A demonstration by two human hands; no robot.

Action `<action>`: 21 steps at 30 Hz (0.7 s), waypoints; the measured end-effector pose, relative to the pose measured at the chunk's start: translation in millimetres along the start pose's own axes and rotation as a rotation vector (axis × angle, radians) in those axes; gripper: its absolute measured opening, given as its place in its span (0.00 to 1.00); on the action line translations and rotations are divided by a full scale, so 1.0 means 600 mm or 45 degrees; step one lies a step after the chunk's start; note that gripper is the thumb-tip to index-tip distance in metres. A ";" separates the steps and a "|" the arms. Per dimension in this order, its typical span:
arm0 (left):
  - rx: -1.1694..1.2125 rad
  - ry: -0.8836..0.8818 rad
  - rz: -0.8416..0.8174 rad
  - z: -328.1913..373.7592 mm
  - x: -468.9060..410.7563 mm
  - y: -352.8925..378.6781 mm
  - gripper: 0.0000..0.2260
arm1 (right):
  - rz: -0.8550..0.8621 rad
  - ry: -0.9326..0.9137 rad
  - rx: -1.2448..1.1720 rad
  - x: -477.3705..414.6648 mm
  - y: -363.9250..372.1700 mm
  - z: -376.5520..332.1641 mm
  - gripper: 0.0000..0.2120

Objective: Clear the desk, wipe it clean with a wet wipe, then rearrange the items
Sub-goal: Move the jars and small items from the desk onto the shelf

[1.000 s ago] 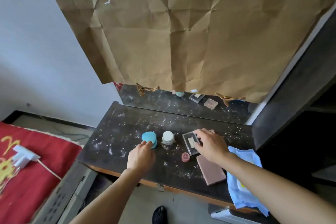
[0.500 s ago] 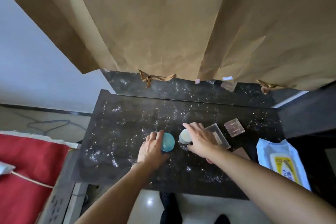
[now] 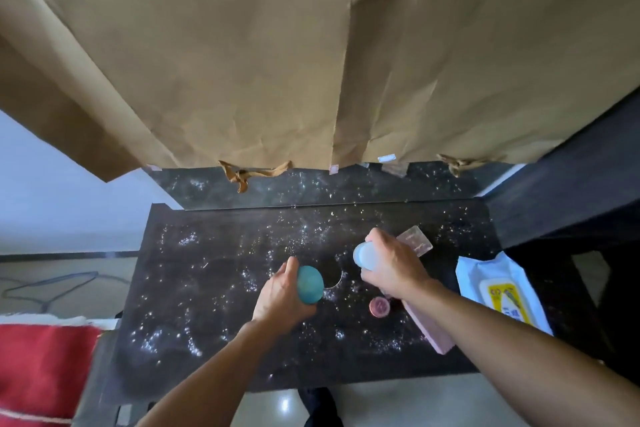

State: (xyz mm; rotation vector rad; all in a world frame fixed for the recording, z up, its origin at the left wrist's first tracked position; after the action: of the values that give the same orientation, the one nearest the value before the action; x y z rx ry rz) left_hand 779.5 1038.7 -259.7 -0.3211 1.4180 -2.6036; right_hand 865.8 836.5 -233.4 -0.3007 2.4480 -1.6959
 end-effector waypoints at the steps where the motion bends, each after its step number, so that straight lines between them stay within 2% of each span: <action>1: 0.008 0.026 0.005 0.020 -0.001 -0.001 0.27 | 0.030 0.013 -0.008 0.007 -0.014 0.015 0.22; 9: 0.067 0.280 0.042 0.230 0.029 0.030 0.29 | 0.256 0.117 -0.115 0.104 -0.135 0.181 0.19; 16: 0.155 0.502 0.180 0.464 0.104 0.086 0.27 | 0.386 0.153 -0.130 0.204 -0.276 0.359 0.23; 21: 0.176 0.638 0.261 0.639 0.137 0.097 0.28 | 0.584 0.188 -0.113 0.256 -0.394 0.475 0.23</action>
State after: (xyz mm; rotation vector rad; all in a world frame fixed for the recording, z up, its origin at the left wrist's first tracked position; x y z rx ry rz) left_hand 803.2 678.0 -97.6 0.5027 1.2961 -2.6946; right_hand 802.7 459.3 -113.3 0.3649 2.4446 -1.4554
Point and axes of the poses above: each hand's wrist, its own x-axis away from the middle knuckle, its own y-axis out of the palm, z = x × y, the point moved 3 cm from there along -x, towards the middle knuckle, and after that the axes turned 15 degrees about z, right-handed, at the moved point
